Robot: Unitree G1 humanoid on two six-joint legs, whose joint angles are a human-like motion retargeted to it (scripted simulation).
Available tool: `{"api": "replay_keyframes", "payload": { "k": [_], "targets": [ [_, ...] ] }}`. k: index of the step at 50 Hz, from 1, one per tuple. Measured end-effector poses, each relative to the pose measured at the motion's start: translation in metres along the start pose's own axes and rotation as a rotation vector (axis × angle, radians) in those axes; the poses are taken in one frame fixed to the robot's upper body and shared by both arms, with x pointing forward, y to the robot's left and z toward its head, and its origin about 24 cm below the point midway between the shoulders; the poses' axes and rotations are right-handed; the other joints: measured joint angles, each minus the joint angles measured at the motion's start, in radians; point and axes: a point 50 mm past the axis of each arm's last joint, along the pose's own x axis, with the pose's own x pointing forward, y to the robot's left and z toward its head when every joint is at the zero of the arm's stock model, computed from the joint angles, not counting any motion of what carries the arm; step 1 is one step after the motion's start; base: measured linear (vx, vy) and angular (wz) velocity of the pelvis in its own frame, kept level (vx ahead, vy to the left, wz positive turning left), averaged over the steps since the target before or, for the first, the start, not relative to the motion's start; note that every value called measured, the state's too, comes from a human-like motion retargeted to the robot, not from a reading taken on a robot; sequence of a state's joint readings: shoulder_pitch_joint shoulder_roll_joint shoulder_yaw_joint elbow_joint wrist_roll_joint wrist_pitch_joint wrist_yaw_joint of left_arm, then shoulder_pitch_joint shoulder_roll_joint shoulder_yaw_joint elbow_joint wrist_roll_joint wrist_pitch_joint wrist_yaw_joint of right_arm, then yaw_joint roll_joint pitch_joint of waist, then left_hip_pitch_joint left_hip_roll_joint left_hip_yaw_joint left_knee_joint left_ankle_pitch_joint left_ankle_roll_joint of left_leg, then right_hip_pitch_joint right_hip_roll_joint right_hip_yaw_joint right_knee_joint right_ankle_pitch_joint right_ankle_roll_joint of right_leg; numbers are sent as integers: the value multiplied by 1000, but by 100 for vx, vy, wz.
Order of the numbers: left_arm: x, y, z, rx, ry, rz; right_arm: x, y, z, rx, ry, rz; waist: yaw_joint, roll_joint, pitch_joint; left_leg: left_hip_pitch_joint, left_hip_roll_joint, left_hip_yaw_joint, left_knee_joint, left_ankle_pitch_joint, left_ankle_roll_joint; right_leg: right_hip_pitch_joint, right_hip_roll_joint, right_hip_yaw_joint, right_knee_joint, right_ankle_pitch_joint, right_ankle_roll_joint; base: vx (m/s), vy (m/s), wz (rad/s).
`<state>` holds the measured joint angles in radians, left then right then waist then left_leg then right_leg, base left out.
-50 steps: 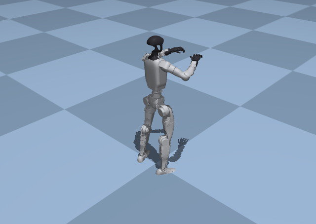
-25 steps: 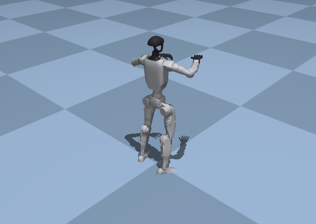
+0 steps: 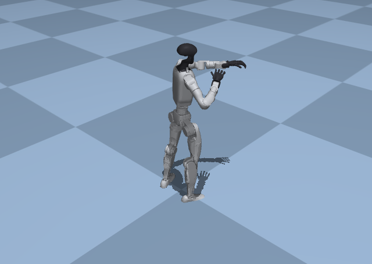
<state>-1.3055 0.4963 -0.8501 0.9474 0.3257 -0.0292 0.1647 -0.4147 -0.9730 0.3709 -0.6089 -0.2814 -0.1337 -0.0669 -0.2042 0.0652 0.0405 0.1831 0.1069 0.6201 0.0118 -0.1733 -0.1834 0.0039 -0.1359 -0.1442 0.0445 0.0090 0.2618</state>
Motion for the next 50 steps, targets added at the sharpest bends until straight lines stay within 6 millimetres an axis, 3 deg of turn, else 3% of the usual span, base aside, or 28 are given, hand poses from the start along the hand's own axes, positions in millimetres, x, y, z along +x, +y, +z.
{"api": "replay_keyframes", "payload": {
  "k": [3, 7, 11, 15, 19, 24, 30, 35, 41, 46, 50],
  "targets": [
    [-2, 1, 13, -82, -54, 53, -2, 8, -15, -13, 75, 14, 13, -10, -4, 2, -1, -5, 4, -4, 2, 4, -3, -3, 5, -1, 0, 0, 0, 0],
    [-20, -2, 54, -215, -243, 101, -4, 22, -45, -22, 218, 71, 65, -33, -12, 4, -7, -28, 9, -11, 7, 17, -17, -20, 14, -8, 0, 2, 5, 30],
    [-56, -9, 97, -331, -489, 52, -1, 36, -75, -32, 348, 152, 145, -65, -20, 3, -16, -68, 15, -19, 13, 38, -37, -53, 24, -19, 0, 3, 5, 52],
    [-96, -16, 122, -396, -697, -61, 4, 49, -105, -66, 455, 246, 237, -101, -28, -1, -24, -117, 18, -23, 16, 64, -55, -98, 30, -30, 0, 3, 4, 67],
    [-125, -22, 130, -434, -836, -183, 6, 55, -136, -135, 556, 303, 321, -134, -39, -10, -30, -168, 17, -22, 16, 88, -67, -148, 31, -38, -1, 3, 2, 71],
    [-149, -32, 124, -487, -915, -324, 8, 56, -170, -248, 676, 337, 400, -168, -60, -27, -30, -222, 11, -15, 12, 106, -72, -206, 28, -43, -9, 2, 0, 63],
    [-157, -41, 99, -479, -814, -333, 13, 55, -184, -264, 737, 378, 438, -188, -77, -46, -33, -264, 6, -7, 9, 118, -75, -255, 25, -45, -15, 2, 0, 43],
    [-139, -29, 63, -396, -613, -146, 30, 58, -159, -218, 593, 325, 412, -178, -76, -48, -37, -273, 3, -2, 11, 123, -79, -267, 21, -47, -17, 0, 0, 9],
    [-100, -6, 7, -393, -316, -24, 41, 49, -89, -64, 295, 235, 334, -134, -49, -30, -43, -246, -2, 0, 13, 124, -83, -243, 18, -49, -8, 0, 0, -20],
    [-81, 2, -60, -310, -29, -21, 42, 34, -28, 54, 32, 137, 235, -88, -30, -14, -45, -198, -6, 0, 20, 108, -80, -196, 13, -47, 0, -1, -1, -56],
    [-92, 3, -127, -98, 226, -36, 41, 15, 14, 121, -180, 38, 148, -53, -21, -10, -37, -151, -9, 3, 22, 83, -65, -151, 4, -39, 0, -2, -4, -69]
  ]
}}
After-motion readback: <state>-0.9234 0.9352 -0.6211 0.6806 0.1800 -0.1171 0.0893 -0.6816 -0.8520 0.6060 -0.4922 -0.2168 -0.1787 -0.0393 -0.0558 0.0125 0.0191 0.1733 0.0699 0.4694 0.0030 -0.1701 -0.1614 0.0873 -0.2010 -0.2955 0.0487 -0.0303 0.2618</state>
